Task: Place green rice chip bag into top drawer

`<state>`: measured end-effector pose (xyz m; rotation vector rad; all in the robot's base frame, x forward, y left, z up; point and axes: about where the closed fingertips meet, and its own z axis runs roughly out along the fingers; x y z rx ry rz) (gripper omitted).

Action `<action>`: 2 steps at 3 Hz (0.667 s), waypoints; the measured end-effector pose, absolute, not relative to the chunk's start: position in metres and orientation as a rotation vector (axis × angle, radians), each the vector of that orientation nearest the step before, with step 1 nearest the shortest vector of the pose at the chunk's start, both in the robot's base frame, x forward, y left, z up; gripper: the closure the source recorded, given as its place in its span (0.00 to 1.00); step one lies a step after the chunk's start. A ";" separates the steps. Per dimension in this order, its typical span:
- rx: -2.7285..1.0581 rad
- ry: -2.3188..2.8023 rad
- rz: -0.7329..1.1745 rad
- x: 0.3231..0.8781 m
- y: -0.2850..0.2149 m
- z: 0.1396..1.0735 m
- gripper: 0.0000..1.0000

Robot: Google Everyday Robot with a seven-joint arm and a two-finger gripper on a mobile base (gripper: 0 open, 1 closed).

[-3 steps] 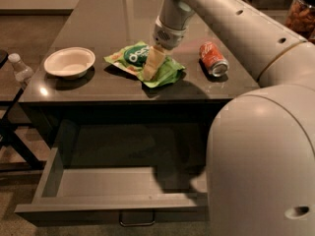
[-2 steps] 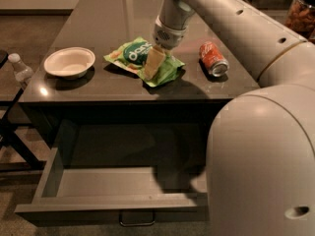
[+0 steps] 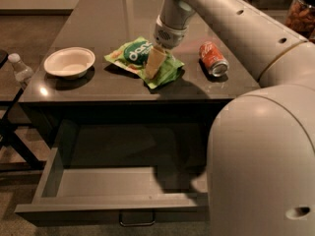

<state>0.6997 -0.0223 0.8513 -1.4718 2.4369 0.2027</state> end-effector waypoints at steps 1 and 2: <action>-1.472 2.436 0.203 0.700 -0.022 0.851 1.00; -1.484 2.379 0.222 0.694 -0.014 0.866 1.00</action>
Offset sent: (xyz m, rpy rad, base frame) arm -0.0204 0.0196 0.0472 0.0873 -0.0897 0.0717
